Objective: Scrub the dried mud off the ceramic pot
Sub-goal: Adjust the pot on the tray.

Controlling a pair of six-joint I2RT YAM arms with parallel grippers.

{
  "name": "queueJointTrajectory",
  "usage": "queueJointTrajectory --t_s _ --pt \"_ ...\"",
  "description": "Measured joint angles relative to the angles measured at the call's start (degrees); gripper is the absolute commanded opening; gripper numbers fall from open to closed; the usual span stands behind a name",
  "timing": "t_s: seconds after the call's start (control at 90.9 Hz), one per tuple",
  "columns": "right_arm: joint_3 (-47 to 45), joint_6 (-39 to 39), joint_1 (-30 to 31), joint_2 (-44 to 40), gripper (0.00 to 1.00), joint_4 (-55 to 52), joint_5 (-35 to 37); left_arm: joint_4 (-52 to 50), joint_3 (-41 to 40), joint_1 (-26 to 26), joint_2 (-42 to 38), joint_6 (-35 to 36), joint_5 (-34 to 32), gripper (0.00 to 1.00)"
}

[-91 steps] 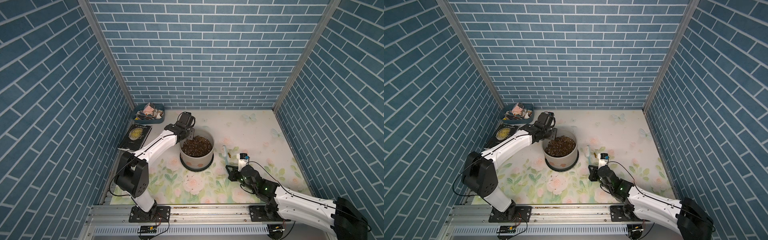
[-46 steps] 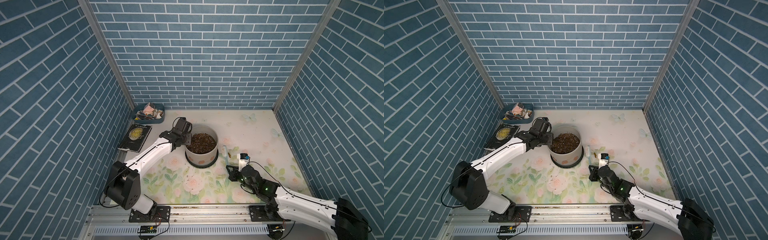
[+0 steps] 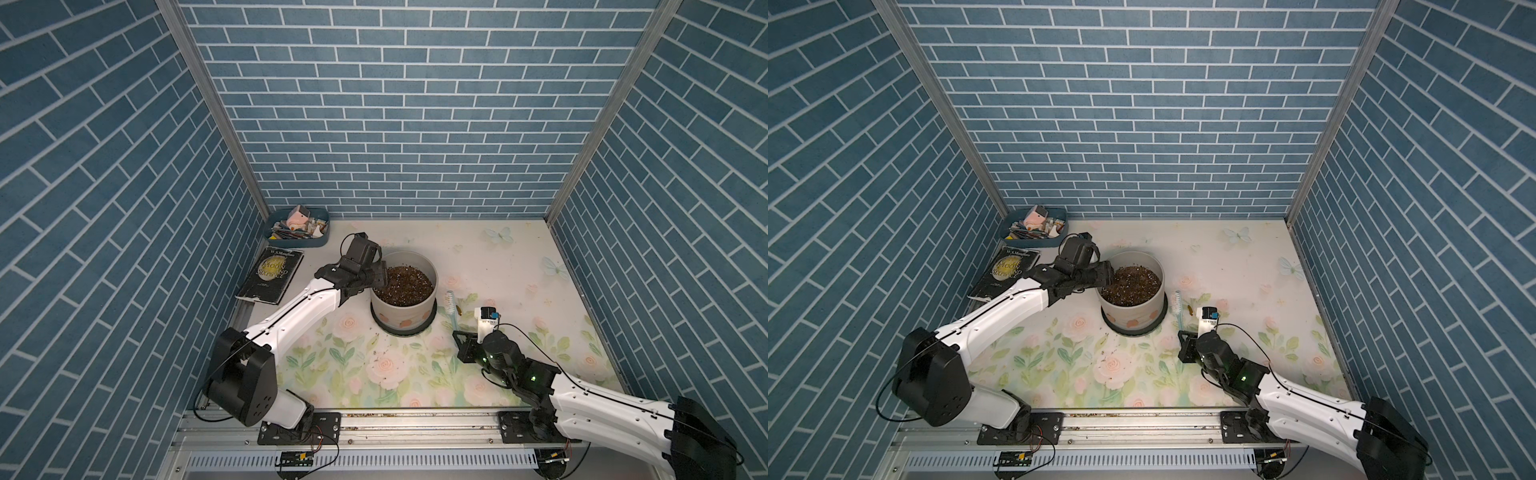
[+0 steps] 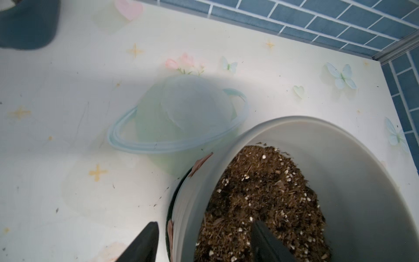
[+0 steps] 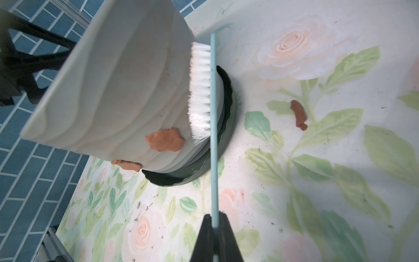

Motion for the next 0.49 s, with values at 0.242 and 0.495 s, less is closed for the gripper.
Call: queueJointTrajectory --t_s 0.242,0.495 --pt "-0.1 0.0 0.5 1.7 0.00 0.0 0.5 1.6 7.1 0.0 7.6 3.7 -0.1 0.71" --pt "-0.5 0.0 0.7 0.9 0.00 0.0 0.9 -0.4 7.3 0.0 12.1 5.6 -1.1 0.53"
